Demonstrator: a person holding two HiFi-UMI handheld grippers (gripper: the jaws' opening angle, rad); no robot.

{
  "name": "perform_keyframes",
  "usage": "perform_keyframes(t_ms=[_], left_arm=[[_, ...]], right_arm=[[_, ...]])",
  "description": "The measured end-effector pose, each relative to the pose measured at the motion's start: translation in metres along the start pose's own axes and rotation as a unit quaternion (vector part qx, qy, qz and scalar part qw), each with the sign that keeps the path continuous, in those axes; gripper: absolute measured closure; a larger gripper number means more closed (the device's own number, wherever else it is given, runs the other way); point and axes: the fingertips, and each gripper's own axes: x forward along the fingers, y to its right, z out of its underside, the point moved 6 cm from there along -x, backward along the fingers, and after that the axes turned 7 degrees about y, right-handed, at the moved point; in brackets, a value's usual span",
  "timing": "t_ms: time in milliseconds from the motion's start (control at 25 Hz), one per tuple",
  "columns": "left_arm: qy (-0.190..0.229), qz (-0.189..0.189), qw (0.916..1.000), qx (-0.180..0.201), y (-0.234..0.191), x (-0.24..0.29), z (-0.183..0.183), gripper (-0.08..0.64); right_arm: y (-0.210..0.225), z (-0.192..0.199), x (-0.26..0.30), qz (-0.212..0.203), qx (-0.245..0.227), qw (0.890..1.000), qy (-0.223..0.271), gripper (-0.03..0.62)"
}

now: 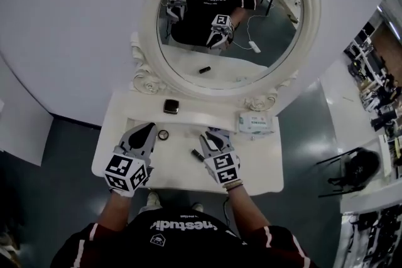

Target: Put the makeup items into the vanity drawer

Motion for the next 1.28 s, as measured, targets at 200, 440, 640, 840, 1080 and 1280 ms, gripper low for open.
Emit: perform_keyframes(t_ms=[200, 440, 640, 840, 1080, 1280], left_arm=[[0.0, 0.021, 0.9998, 0.006, 0.028, 0.016, 0.0, 0.555], [0.004, 0.036, 0.9991, 0.023, 0.051, 0.026, -0.008, 0.554], [0.008, 0.038, 0.9987, 0.032, 0.061, 0.028, -0.016, 0.554], [0.015, 0.035, 0.9985, 0.04, 0.066, 0.028, -0.026, 0.554], [0.027, 0.028, 0.9983, 0.043, 0.066, 0.022, -0.037, 0.554], [0.038, 0.02, 0.9981, 0.044, 0.065, 0.018, -0.042, 0.555]], right_arm=[[0.022, 0.005, -0.035, 0.025, 0.023, 0.999, 0.011, 0.518], [0.044, 0.0, -0.075, 0.053, 0.052, 0.996, 0.043, 0.518], [0.061, -0.017, -0.103, 0.079, 0.078, 0.991, 0.08, 0.518], [0.075, -0.039, -0.123, 0.098, 0.097, 0.983, 0.118, 0.518], [0.084, -0.068, -0.143, 0.112, 0.107, 0.975, 0.158, 0.518], [0.084, -0.088, -0.154, 0.123, 0.104, 0.97, 0.182, 0.518]])
